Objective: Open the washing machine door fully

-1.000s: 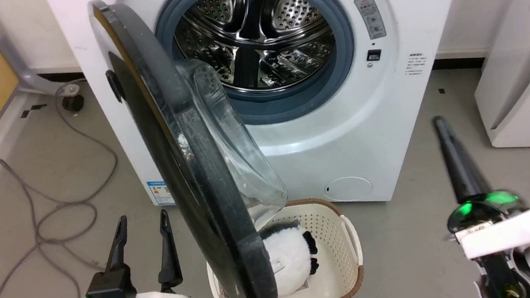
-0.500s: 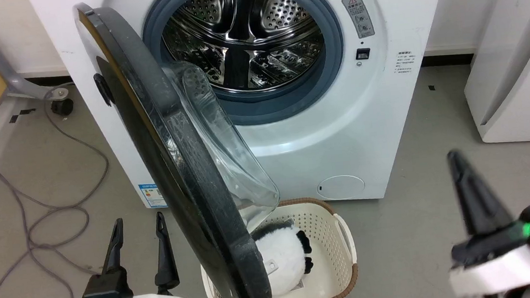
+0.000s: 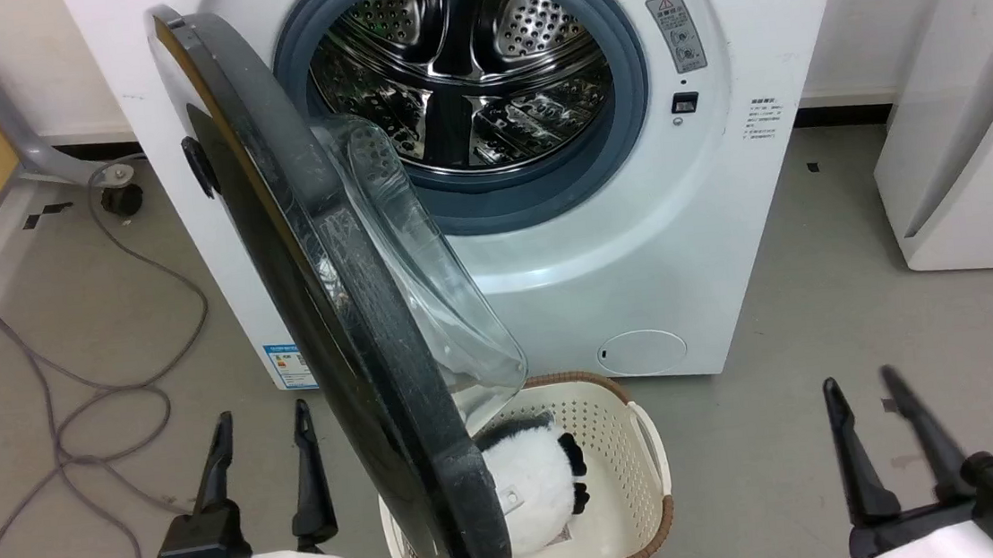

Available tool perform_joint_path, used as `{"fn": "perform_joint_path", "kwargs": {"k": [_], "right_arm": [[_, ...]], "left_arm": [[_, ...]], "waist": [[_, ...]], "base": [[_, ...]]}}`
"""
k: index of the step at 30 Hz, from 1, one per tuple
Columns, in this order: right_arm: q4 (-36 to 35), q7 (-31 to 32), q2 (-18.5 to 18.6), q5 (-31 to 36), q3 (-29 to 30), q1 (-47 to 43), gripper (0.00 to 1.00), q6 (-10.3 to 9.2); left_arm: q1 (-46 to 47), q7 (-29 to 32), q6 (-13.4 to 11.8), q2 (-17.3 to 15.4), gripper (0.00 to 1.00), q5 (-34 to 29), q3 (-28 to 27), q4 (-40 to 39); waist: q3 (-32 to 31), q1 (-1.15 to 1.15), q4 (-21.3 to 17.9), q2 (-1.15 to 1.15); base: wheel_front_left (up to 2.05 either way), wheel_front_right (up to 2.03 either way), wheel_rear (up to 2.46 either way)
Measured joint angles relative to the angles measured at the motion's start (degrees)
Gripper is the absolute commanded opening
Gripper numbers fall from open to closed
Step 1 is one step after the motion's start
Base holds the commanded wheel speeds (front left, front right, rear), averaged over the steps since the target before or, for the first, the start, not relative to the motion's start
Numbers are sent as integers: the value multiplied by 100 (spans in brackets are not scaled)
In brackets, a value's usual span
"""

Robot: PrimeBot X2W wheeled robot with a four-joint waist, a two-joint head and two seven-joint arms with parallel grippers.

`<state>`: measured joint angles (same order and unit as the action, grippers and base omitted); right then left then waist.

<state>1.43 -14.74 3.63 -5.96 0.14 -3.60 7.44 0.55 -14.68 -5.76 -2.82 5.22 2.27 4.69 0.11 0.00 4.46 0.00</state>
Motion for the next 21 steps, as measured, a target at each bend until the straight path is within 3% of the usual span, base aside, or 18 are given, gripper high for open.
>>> {"fn": "perform_joint_path", "kwargs": {"k": [2, 3, 4, 5, 13, 21], "right_arm": [[-104, 0, -14, 101, 45, -10, 100, 0], [-151, 0, -19, 122, 53, -19, 100, 0], [-194, 1, -25, 155, 60, -38, 100, 0], [-232, 0, -30, 177, 70, -60, 100, 0], [-302, 0, -45, 193, 66, -81, 100, 0], [-310, 0, -47, 187, 22, -81, 100, 0]], "left_arm": [[0, 0, -19, 0, 100, 2, -26, -32], [0, 0, -19, -1, 86, 7, -38, -49], [0, 0, -21, 0, 38, 8, -58, -86], [1, 0, -21, 1, 0, 8, -91, -148], [554, -1, 149, -70, 0, -191, -654, -1066], [1035, -5, 401, -67, 0, -336, -421, -2130]], "waist": [[-2, 0, -8, 0], [-1, 0, -12, 0], [2, 0, -14, 0], [8, 0, -14, 0], [72, 0, 75, 0], [91, 1, 60, 0]], "base": [[0, 0, 0], [0, 0, 0], [0, 0, 0], [0, 0, 0], [0, 0, 0], [0, 0, 0]]}}
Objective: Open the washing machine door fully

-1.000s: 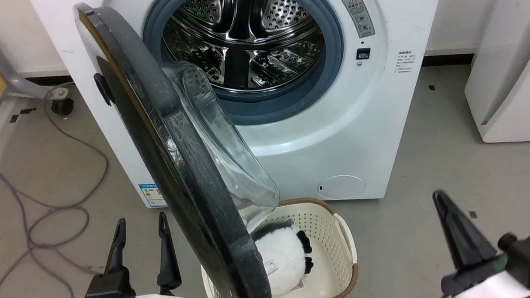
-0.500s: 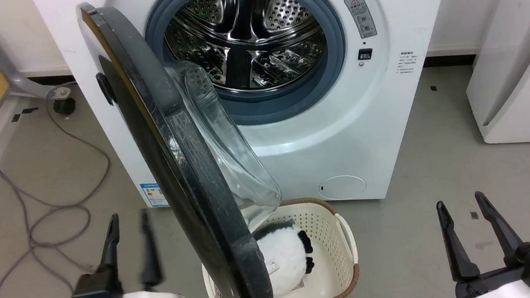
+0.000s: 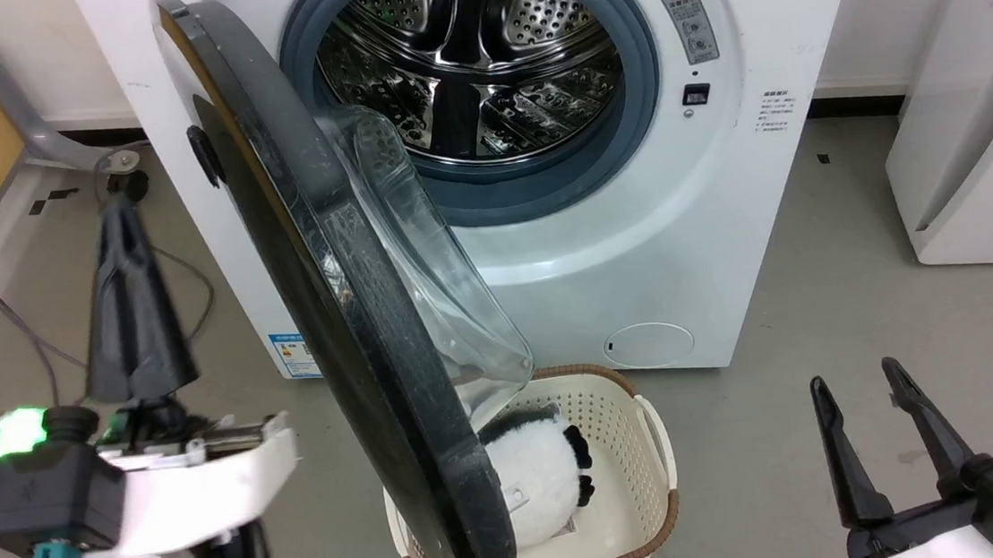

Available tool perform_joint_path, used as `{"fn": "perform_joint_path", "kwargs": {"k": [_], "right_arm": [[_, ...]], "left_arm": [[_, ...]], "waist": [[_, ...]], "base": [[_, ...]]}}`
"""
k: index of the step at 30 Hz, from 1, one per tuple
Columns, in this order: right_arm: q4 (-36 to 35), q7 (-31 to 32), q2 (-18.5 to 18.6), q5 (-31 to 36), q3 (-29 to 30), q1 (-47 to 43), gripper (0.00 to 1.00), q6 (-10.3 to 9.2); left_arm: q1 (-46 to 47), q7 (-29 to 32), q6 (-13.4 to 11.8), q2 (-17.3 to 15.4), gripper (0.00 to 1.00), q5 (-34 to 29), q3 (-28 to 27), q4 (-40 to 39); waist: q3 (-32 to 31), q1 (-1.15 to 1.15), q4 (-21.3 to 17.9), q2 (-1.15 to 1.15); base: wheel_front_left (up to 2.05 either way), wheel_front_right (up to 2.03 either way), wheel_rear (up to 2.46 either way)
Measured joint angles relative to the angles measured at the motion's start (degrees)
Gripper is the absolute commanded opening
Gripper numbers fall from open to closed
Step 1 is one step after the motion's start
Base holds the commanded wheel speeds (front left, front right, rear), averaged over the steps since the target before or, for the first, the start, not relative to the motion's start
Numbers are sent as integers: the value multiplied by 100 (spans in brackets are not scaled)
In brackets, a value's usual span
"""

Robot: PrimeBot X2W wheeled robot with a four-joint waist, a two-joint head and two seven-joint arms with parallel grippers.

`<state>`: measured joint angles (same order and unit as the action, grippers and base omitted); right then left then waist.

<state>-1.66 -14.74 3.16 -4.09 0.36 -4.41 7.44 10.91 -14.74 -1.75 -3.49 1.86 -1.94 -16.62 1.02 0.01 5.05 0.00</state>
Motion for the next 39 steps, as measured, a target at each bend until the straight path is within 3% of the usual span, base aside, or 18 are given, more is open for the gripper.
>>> {"fn": "perform_joint_path", "kwargs": {"k": [5, 7, 18, 30, 39], "right_arm": [[-7, 0, 0, -1, -8, 0, 100, 0], [-12, 0, -1, -1, -12, 0, 100, 0], [21, 0, -1, -1, -57, 1, 100, 0], [109, 0, -2, -1, -51, 1, 100, 0], [174, 0, -2, -20, -35, -1, 100, 0]], "left_arm": [[168, -1, 131, 19, 0, -23, 343, -375], [354, -1, 386, 33, 0, -66, 970, -643], [411, -2, 749, 49, 0, -348, 2933, -582], [90, -1, 789, -78, 0, -403, 4123, -16], [-297, -1, 517, -190, 0, -431, 4456, 255]], "waist": [[20, 0, -25, 0], [45, 0, -37, 0], [21, 0, 5, 0], [21, 0, 79, 0], [6, 0, 172, 0]], "base": [[0, 0, 0], [0, 0, 0], [0, 0, 0], [0, 0, 0], [0, 0, 0]]}}
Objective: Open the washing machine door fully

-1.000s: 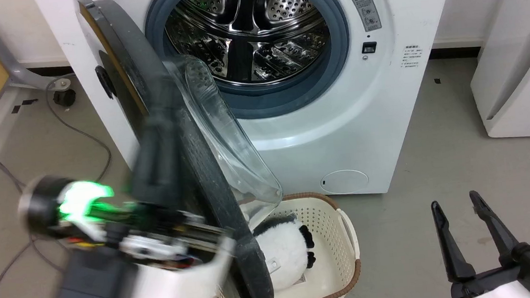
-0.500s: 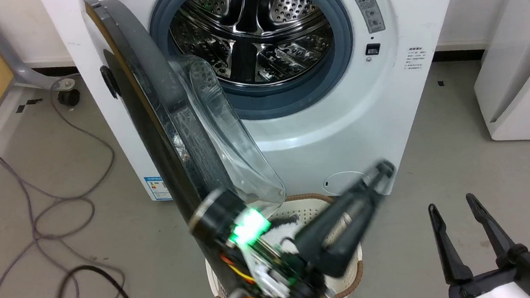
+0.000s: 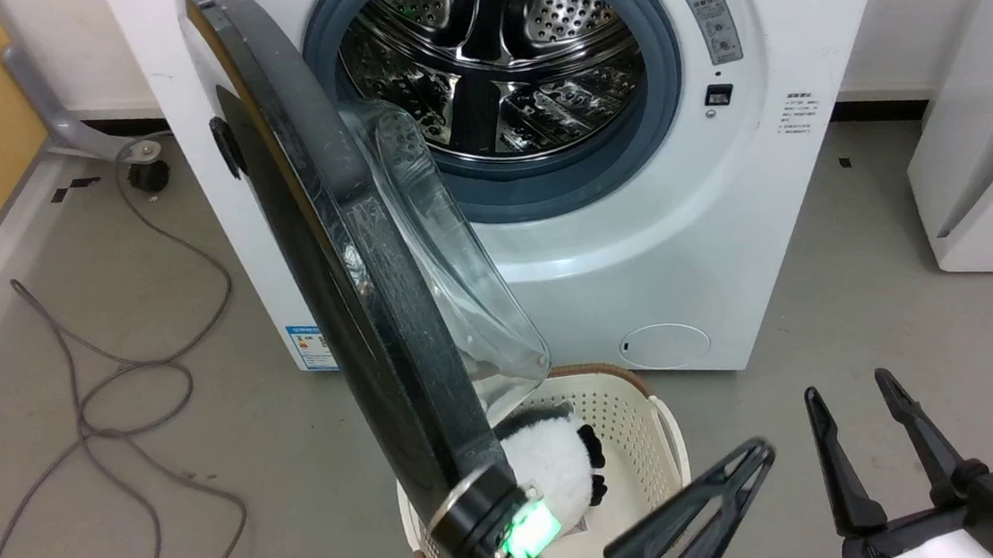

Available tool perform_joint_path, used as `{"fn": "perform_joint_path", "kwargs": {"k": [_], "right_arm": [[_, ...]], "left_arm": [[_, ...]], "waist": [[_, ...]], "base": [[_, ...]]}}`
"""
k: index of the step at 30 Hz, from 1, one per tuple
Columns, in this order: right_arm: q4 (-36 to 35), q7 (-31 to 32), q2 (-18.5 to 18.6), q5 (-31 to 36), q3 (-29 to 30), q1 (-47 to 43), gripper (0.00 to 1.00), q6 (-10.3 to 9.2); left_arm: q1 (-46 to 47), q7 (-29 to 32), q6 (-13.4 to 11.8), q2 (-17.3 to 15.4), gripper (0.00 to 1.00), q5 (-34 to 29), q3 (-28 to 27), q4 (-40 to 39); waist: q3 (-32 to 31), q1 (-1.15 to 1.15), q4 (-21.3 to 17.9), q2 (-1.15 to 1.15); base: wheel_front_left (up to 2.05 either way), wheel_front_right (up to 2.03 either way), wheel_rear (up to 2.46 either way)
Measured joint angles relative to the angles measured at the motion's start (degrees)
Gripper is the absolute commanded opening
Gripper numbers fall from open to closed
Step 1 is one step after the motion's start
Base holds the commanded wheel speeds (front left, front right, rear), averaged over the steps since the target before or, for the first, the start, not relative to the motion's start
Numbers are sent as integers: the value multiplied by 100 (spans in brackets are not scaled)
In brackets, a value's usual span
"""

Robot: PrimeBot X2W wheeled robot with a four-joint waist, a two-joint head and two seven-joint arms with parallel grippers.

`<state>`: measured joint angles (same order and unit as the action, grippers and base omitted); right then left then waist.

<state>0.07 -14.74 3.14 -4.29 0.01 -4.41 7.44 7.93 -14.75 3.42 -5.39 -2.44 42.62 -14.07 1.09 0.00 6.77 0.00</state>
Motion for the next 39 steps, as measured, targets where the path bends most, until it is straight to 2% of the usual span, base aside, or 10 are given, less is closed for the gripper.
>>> {"fn": "perform_joint_path", "kwargs": {"k": [6, 13, 19, 27, 39], "right_arm": [[74, 0, 0, -16, 22, -3, 100, 0], [118, 0, 0, -15, 38, -3, 100, 0], [143, 0, 0, -12, 65, -1, 100, 0], [163, 0, -1, -13, 122, -1, 100, 0], [176, 0, -4, -14, 98, 3, 100, 0]], "left_arm": [[-225, 0, -278, -127, 0, 13, 43, 264], [-253, 0, -530, -145, 0, 282, -285, 835], [-253, 0, -589, -143, 0, 444, -561, 1258], [-372, -1, -652, -103, 0, 516, -758, 1330], [-455, -1, -619, -5, 0, 557, -891, 1382]], "waist": [[11, 0, 94, 0], [86, 0, 191, 0], [166, 0, 268, 0], [198, 0, 506, 0], [251, 0, 1240, 0]], "base": [[0, 0, 0], [0, 0, 0], [0, 0, 0], [0, 0, 0], [0, 0, 0]]}}
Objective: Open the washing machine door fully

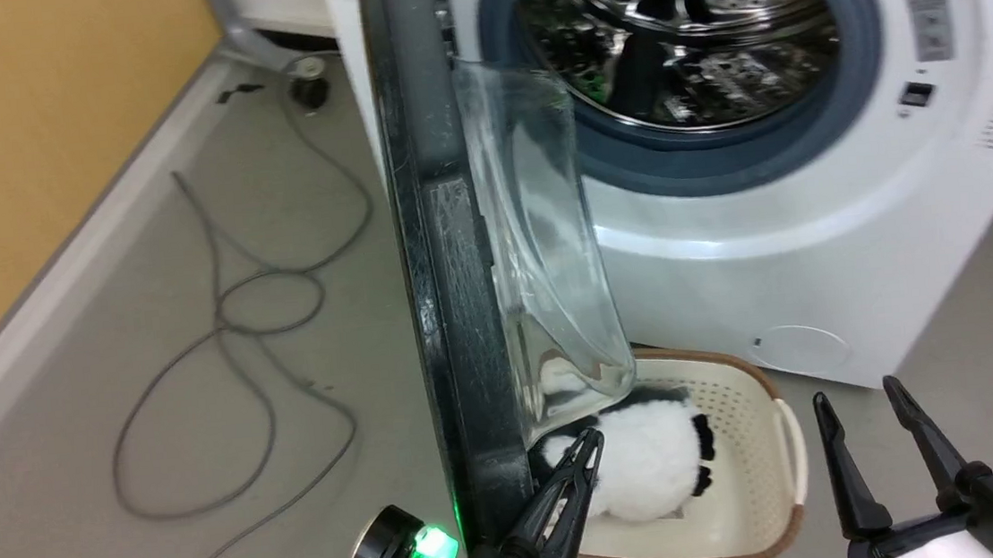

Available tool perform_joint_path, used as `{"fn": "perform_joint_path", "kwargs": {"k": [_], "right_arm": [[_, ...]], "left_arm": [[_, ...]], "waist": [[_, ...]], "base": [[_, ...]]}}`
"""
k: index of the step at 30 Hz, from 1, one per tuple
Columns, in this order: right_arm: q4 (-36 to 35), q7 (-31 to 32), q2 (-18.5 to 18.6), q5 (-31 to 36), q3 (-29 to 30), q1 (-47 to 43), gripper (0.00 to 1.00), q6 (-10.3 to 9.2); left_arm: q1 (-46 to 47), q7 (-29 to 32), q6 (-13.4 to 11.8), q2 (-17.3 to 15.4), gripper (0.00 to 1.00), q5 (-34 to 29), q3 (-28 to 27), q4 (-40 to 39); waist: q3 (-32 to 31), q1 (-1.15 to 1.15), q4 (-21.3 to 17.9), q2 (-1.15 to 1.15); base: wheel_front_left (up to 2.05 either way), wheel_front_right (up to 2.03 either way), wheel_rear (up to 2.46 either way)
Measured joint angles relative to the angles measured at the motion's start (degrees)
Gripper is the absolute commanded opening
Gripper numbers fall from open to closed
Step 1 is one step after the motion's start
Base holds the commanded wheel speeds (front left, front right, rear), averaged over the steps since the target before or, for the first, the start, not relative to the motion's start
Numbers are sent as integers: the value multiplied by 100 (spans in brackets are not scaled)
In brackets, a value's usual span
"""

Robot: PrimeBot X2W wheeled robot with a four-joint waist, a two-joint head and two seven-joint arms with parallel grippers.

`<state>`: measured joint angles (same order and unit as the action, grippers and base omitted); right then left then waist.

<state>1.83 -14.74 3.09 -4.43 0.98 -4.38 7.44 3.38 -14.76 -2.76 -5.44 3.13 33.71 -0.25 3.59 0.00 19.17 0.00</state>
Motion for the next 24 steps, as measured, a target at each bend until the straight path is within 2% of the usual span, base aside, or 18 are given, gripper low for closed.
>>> {"fn": "perform_joint_path", "kwargs": {"k": [14, 24], "right_arm": [[25, 0, -2, 30, -177, 21, 100, 0], [91, 1, -4, 166, -304, 171, 100, 1]], "left_arm": [[-246, 0, -26, 3, 0, 9, -379, -69], [-320, 0, -281, -109, 0, 242, -1511, -66]], "waist": [[97, 0, 1092, 0], [344, 0, 1215, 0]], "base": [[0, 0, 0], [0, 0, 0]]}}
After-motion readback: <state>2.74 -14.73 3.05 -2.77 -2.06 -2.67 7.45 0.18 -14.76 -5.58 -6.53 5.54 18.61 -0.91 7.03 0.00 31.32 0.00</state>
